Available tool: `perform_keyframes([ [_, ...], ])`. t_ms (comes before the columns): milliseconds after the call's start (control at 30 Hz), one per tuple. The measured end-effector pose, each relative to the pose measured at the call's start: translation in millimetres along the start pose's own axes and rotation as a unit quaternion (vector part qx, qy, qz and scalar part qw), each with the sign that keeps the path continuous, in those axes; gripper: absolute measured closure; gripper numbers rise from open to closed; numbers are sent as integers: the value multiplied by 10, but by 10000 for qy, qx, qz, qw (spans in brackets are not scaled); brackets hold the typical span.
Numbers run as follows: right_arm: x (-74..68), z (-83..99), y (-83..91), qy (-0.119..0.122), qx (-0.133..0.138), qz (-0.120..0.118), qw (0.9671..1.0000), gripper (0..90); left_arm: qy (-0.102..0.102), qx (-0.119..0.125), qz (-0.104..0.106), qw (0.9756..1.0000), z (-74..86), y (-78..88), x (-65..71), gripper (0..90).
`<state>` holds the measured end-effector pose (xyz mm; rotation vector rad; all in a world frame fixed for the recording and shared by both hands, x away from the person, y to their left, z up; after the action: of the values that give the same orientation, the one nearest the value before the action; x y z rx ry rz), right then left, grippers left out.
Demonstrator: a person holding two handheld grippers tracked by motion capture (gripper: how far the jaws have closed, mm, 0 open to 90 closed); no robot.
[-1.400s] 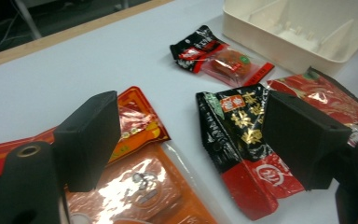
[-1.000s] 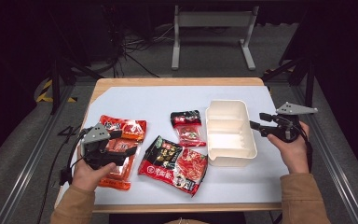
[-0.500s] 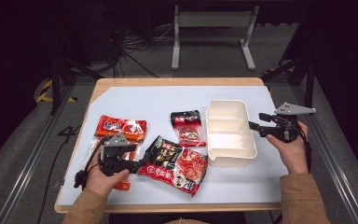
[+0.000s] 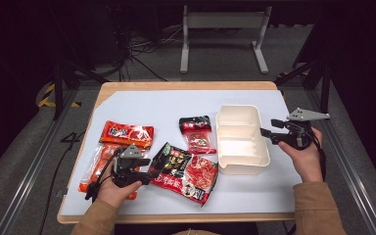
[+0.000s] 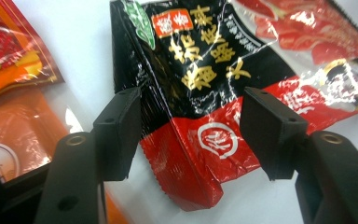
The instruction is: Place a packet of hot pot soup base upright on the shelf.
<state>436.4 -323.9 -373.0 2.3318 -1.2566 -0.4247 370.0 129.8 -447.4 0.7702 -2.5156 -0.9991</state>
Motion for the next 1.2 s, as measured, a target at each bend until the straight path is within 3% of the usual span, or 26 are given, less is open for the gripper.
perform_keyframes([
  [233,-1,-3,6,-2,20,11,10000,397,80,-95,51,9999,47,-102,7,455],
  [433,-7,-3,0,6,18,1,10000,395,192,-59,-23,9998,76,-152,0,451],
  [567,-14,-2,-5,15,5,-2,10000,393,240,-168,-58,9996,101,-201,-6,502],
  [800,-20,1,-13,11,-9,7,10000,389,439,-156,200,9987,132,-222,-44,511],
  [933,-24,4,-21,24,-41,21,10000,385,519,-123,262,9982,136,-225,-21,609],
  [1200,-35,10,-30,33,-68,51,10000,383,944,-112,389,9947,144,-218,-11,754],
])
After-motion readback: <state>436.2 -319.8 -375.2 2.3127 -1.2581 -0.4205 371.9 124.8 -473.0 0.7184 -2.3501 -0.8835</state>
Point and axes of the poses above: each handheld gripper's, and its own axes: y roughly backward along the jaws, z roughly out of its underside, x roughly to its right, the point moved 4 cm from there along -y, roughly forward along the jaws, and after that the axes turned 5 degrees about -y, right-handed, at the moved point
